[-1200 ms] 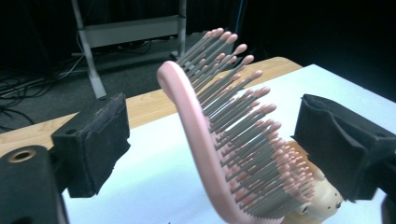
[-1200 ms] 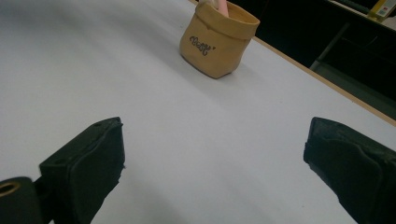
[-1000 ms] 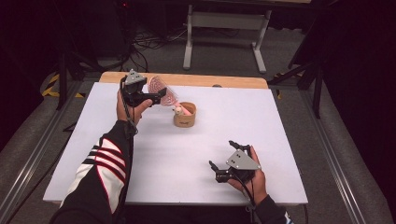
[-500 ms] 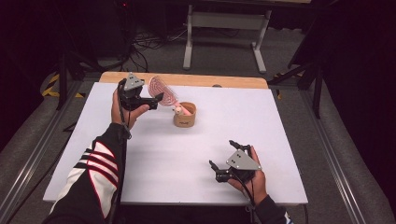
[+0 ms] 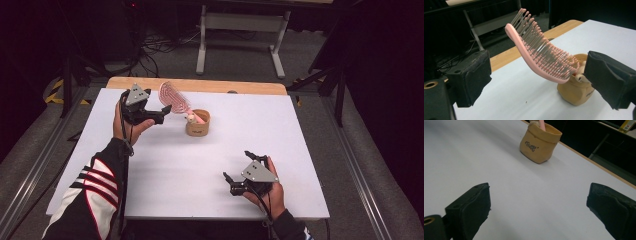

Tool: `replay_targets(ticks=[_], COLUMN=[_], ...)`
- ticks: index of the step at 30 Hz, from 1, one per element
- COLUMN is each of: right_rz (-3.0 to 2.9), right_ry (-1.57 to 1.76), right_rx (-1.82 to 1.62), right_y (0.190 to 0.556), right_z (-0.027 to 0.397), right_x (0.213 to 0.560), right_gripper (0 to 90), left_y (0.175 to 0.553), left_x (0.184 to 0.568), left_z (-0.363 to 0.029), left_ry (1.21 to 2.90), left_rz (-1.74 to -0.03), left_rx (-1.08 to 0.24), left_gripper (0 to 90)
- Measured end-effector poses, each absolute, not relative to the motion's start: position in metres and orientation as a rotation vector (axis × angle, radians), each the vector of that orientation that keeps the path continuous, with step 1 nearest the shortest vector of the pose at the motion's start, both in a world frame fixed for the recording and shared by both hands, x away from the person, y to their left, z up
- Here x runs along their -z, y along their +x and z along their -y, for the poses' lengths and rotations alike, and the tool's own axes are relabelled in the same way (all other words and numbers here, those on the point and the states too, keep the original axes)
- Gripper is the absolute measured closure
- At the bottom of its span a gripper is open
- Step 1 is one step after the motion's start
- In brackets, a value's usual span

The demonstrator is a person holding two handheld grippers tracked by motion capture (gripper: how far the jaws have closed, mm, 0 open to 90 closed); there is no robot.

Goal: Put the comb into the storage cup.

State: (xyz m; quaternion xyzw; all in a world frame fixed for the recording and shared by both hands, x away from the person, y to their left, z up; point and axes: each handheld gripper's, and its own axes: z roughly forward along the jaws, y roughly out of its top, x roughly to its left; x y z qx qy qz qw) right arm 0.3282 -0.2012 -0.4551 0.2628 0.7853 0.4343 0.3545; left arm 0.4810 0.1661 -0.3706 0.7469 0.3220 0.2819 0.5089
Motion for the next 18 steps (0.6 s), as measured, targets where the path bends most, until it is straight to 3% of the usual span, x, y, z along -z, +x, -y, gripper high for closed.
replay_targets(ticks=[18], right_rz=[-2.015], right_ry=[0.691], right_rx=[-1.123], right_y=[0.329], right_z=[0.202], right_x=[0.455], right_gripper=[5.5], left_y=[0.457], left_x=[0.386], left_z=[-0.167], left_ry=[1.813], left_rz=[-0.729], left_rx=[-0.711], left_gripper=[7.7])
